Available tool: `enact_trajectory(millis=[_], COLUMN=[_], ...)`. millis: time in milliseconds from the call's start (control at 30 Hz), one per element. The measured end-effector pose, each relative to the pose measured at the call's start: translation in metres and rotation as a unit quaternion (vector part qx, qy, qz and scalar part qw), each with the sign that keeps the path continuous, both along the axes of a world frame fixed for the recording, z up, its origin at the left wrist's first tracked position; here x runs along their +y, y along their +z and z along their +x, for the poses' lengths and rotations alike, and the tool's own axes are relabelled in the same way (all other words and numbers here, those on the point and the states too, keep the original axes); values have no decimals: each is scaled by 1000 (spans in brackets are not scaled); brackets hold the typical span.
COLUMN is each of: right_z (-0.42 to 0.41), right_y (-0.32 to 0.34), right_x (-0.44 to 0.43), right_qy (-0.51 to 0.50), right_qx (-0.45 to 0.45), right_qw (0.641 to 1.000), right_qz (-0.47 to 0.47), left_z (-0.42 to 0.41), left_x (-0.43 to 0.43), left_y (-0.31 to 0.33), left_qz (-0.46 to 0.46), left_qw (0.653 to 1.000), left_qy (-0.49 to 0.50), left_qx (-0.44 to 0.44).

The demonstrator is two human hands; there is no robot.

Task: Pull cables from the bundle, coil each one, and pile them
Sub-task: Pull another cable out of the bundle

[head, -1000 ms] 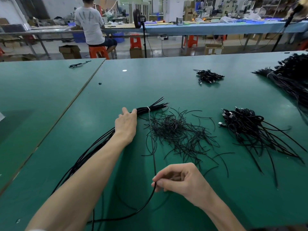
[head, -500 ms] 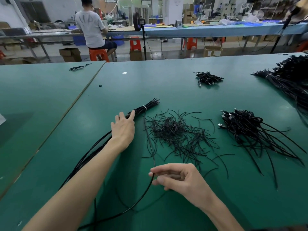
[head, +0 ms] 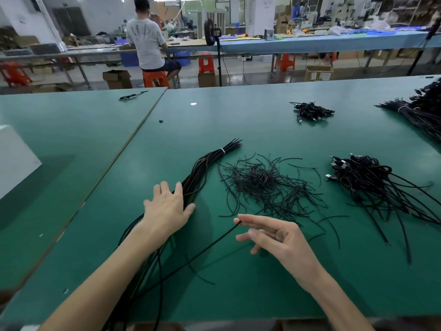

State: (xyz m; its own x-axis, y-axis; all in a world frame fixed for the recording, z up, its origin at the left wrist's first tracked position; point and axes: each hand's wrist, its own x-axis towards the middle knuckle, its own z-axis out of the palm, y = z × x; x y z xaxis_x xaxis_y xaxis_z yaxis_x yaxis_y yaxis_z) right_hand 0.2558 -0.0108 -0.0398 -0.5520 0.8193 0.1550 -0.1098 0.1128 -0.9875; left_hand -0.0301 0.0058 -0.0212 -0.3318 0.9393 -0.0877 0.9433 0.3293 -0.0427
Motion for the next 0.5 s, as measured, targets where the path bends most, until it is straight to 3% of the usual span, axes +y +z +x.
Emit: enact_trajectory(millis=[167, 500], right_z=[1, 4], right_y=[1, -3], right_x=[0, 3], right_qy=[-10, -58], right_qx=[18, 61], right_qw=[1000, 996], right_qz=[-9, -20], left_z=[-4, -25], left_x=[-6, 22], left_y=[0, -9], left_qz=[-16, 57], left_qw=[999, 993], left_qy=[-9, -25], left_qx=[42, 103])
